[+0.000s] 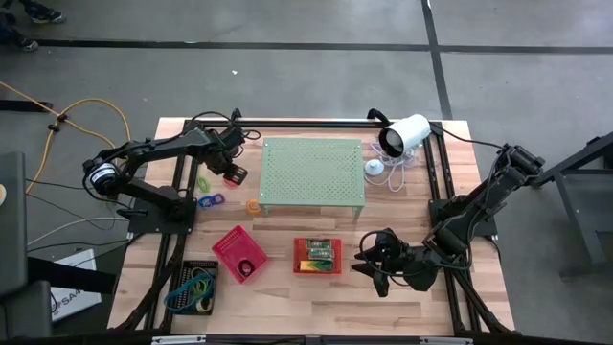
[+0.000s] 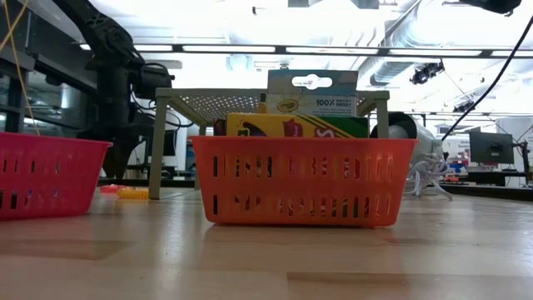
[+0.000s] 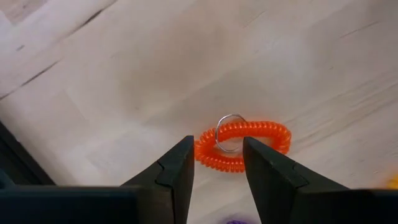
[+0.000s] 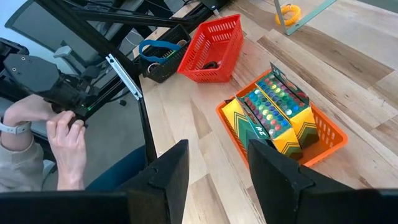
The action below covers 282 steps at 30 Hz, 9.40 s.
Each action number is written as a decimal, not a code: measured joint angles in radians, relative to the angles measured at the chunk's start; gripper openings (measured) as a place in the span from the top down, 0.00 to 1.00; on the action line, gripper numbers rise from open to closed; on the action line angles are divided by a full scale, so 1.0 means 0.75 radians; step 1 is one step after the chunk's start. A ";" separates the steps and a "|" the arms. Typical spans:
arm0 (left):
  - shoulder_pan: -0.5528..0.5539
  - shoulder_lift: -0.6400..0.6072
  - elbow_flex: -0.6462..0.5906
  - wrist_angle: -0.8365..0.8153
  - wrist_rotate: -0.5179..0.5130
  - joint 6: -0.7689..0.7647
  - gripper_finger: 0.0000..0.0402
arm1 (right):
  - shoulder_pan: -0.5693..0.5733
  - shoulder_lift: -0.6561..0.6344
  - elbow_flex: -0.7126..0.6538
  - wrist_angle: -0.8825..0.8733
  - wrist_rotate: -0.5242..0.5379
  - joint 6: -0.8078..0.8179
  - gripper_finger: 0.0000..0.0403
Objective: Pick & Place Office Desk Supplies
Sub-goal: Put the orange spring keychain into the red bin, then put the violet spring keychain into the red bin
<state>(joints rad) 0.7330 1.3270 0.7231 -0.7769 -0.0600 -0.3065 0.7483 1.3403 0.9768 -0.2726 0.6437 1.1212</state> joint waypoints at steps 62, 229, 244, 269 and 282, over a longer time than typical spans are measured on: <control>-0.001 0.104 -0.004 0.015 0.038 -0.047 0.94 | 0.000 0.000 0.000 0.000 0.000 0.000 0.63; -0.954 -0.462 0.123 -0.532 -0.159 -0.289 0.73 | 0.000 0.000 0.000 0.000 0.000 0.000 0.63; -0.971 -0.446 0.123 -0.504 -0.148 -0.049 0.74 | 0.000 0.000 0.000 0.001 0.000 0.000 0.63; -1.159 -0.159 0.123 -0.560 -0.181 -0.325 0.74 | 0.000 0.000 0.000 0.000 0.000 0.000 0.63; -1.290 -0.073 0.123 -0.531 -0.296 -0.163 0.74 | 0.000 0.000 0.000 0.001 0.000 0.000 0.63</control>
<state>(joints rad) -0.2347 1.2720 0.8154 -1.1751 -0.2823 -0.4288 0.7483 1.3403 0.9768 -0.2722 0.6437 1.1211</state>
